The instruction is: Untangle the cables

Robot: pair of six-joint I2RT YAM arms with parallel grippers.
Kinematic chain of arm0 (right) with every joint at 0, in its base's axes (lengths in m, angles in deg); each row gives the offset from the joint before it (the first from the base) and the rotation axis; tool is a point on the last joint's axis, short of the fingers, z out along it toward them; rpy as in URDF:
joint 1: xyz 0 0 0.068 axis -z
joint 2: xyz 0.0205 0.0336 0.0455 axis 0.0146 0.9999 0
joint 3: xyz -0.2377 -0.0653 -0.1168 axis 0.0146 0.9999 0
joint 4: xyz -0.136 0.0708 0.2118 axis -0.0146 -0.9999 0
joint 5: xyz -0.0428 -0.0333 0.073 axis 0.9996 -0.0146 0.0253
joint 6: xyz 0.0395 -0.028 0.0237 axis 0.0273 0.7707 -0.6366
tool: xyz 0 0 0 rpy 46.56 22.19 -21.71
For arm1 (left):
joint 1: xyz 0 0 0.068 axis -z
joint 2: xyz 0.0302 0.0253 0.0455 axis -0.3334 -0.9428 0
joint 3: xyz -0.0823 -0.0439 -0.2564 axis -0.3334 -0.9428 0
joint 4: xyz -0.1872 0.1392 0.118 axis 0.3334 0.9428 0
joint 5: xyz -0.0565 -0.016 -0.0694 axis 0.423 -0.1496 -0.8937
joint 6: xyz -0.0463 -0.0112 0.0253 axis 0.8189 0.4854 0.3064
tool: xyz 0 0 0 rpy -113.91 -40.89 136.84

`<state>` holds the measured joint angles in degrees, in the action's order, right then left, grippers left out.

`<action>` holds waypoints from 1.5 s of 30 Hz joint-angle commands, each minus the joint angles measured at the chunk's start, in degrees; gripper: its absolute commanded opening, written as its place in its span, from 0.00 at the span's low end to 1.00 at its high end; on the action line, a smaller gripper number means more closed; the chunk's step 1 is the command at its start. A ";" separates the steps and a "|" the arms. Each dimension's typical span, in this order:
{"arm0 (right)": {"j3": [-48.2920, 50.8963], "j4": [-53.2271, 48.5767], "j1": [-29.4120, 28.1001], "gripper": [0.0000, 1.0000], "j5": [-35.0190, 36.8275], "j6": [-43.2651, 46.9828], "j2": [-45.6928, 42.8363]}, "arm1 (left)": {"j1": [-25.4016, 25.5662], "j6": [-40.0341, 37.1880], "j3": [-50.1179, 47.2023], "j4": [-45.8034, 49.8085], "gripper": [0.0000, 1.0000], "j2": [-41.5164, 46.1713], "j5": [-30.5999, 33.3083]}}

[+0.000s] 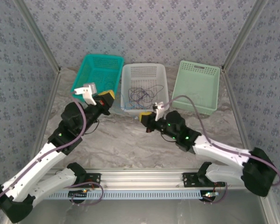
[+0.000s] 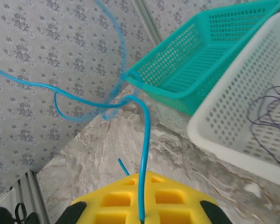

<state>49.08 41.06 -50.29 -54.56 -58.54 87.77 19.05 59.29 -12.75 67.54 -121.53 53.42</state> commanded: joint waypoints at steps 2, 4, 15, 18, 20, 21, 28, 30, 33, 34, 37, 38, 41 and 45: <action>3.69 -8.40 3.53 0.03 -5.36 -1.48 -12.08 | -4.65 -4.89 0.21 3.85 0.00 1.22 -2.20; 4.82 -12.39 5.41 0.03 -5.57 -1.67 -16.24 | -6.24 -5.29 0.17 4.90 0.00 1.02 -2.52; 14.33 -13.03 14.27 0.03 -7.47 -8.21 -23.73 | -12.02 -6.23 -2.79 0.90 0.00 3.29 -8.00; 17.23 -8.72 18.03 0.03 -10.02 -14.15 -26.88 | -12.16 -7.44 -4.21 -0.02 0.00 4.31 -9.58; 18.08 -5.94 18.26 0.03 -10.40 -16.23 -27.67 | -12.15 -7.12 -6.02 -2.82 0.00 4.77 -11.49; 18.21 -4.44 18.25 0.03 -10.89 -16.68 -27.76 | -12.07 -6.64 -6.83 -4.12 0.00 4.89 -11.73; 15.99 -13.49 19.97 0.01 -10.24 -14.58 -29.79 | -12.35 -8.82 -6.84 0.18 0.00 6.34 -2.20; 16.15 -16.68 21.88 0.00 -10.18 -15.27 -31.42 | -12.80 -9.76 -6.80 1.98 0.00 7.67 2.44; 15.87 -22.53 25.10 0.00 -10.02 -16.06 -32.94 | -13.86 -9.63 -7.86 2.48 0.00 10.13 8.34; 15.81 -23.56 25.88 0.00 -10.52 -16.21 -32.91 | -14.12 -9.28 -8.50 2.01 0.00 10.92 9.74; 15.48 -26.83 27.42 0.00 -11.54 -16.08 -32.86 | -14.58 -8.35 -10.34 0.62 0.00 13.24 12.70; 15.59 -26.87 27.55 0.00 -11.90 -16.00 -32.86 | -14.62 -8.12 -10.76 0.37 0.00 13.62 12.55; 15.80 -25.95 27.52 0.00 -13.37 -16.14 -32.55 | -14.63 -7.17 -12.23 -0.58 0.00 14.07 10.28; 14.62 -28.42 27.55 0.00 -15.11 -13.98 -32.52 | -14.62 -4.17 -15.54 -1.88 0.52 15.62 13.78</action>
<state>64.58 18.73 -24.65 -73.12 -72.79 55.51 6.37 53.37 -27.64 70.80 -108.41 56.13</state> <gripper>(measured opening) 0.067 0.259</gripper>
